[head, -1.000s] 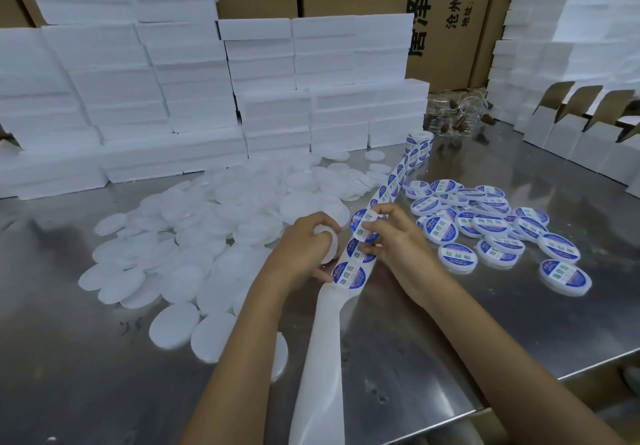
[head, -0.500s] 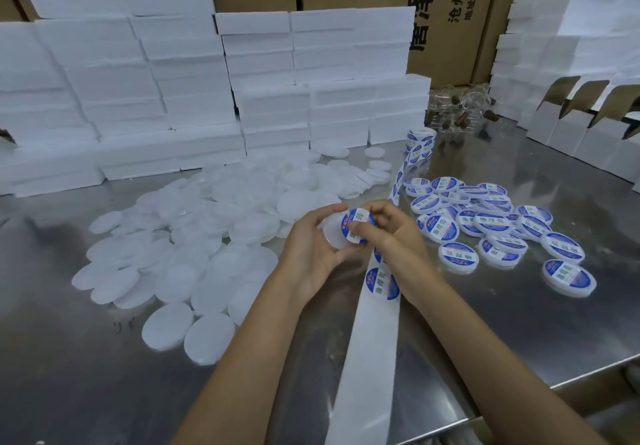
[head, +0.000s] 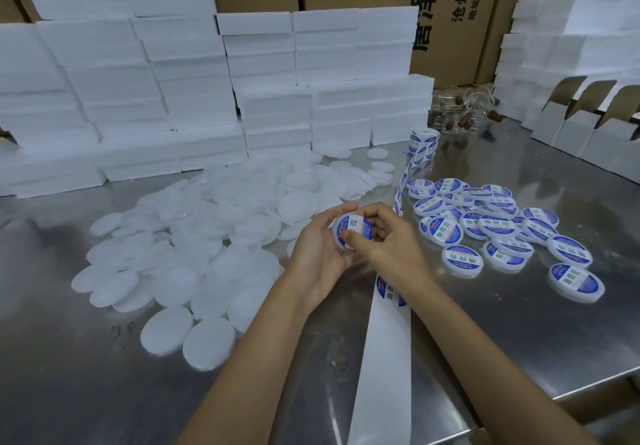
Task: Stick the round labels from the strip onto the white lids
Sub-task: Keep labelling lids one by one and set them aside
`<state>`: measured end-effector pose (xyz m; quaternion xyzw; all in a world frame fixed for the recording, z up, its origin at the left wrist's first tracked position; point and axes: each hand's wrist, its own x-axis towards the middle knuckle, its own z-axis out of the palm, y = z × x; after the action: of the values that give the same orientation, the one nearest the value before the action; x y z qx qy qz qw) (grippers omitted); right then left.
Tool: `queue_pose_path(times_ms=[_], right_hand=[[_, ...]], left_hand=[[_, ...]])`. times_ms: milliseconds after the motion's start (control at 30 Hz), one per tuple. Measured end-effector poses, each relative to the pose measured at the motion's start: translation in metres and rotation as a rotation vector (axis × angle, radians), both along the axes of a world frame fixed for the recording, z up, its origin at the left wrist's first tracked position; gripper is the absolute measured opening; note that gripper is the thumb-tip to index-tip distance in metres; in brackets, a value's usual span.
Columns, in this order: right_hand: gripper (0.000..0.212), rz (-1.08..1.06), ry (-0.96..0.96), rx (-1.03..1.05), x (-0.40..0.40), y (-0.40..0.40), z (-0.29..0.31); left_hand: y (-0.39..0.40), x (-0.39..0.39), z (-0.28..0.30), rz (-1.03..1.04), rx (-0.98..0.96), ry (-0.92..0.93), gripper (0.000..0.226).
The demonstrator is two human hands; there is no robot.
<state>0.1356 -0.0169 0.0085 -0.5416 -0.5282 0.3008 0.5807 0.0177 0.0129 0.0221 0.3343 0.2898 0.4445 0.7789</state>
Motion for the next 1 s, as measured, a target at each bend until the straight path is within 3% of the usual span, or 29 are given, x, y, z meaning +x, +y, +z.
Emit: queue_pose_path(times_ms=[400,567,600,733,867,1000], right_hand=[[0.026,-0.099,-0.13,0.062,-0.001,-0.001,-0.008],[0.068,-0.208,-0.191,0.09,0.006,0.0,-0.01],[0.069,-0.219,-0.205,0.091,0.007,0.0,-0.01],[0.058,-0.269,-0.331,0.14,0.005,0.0,-0.013],[0.034,-0.284,-0.388,0.208,0.009,0.002,-0.011],[0.027,-0.312,-0.418,0.262,0.013,0.001,-0.011]], left_hand=[[-0.001,0.004,-0.001,0.022,0.037,0.054,0.031],[-0.003,-0.001,0.005,0.024,0.046,-0.047,0.023],[-0.004,-0.002,0.007,0.014,0.037,-0.089,0.024],[-0.008,0.001,0.01,-0.05,0.046,-0.164,0.03],[-0.01,0.001,0.014,-0.095,0.026,-0.187,0.024],[-0.011,0.0,0.012,-0.116,0.01,-0.201,0.021]])
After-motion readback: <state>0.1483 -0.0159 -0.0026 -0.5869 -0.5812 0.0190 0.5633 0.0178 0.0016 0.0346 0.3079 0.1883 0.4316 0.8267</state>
